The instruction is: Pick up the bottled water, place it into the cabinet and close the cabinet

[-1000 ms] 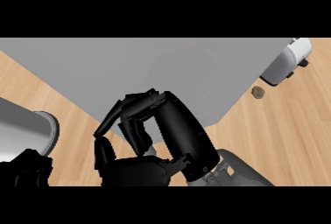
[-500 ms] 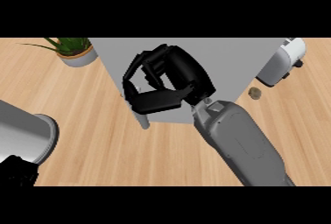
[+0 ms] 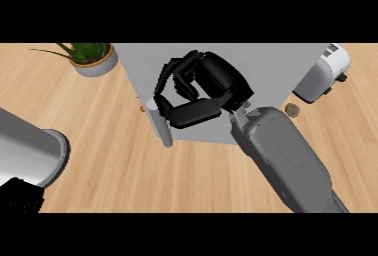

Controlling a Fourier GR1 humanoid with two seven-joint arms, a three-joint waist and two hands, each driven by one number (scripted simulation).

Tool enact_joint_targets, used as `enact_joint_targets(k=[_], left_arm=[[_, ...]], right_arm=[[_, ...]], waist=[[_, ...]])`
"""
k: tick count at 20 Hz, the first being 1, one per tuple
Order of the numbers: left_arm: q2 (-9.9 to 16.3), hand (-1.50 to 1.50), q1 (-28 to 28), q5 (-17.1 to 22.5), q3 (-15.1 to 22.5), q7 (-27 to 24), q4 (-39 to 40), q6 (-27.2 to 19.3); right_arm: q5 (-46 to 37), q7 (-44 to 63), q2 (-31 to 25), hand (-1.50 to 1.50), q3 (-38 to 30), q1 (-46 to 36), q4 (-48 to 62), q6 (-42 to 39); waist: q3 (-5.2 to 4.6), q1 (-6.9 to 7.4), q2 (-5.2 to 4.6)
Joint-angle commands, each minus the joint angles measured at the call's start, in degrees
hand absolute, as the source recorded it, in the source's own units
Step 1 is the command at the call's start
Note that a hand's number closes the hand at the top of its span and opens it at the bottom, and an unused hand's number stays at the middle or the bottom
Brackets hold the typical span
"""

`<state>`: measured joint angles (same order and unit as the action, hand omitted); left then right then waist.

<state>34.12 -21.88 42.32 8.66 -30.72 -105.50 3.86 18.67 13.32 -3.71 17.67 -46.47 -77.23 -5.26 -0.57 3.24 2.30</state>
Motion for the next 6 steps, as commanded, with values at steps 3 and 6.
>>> enact_joint_targets(k=[3, 6], left_arm=[[-0.44, 1.50, 0.70, -0.49, 0.47, 0.44, 0.66, 0.04], [-0.69, 1.50, 2.98, -0.36, 0.37, 1.58, 0.42, -1.07]], right_arm=[[-1.82, -2.58, -4.35, 1.50, -7.74, -1.90, 11.73, 2.74], [-0.73, -2.42, -5.39, 1.50, -8.43, -2.47, 11.67, 0.96]], waist=[[0.49, -0.19, -3.73], [0.53, -0.91, -3.87]])
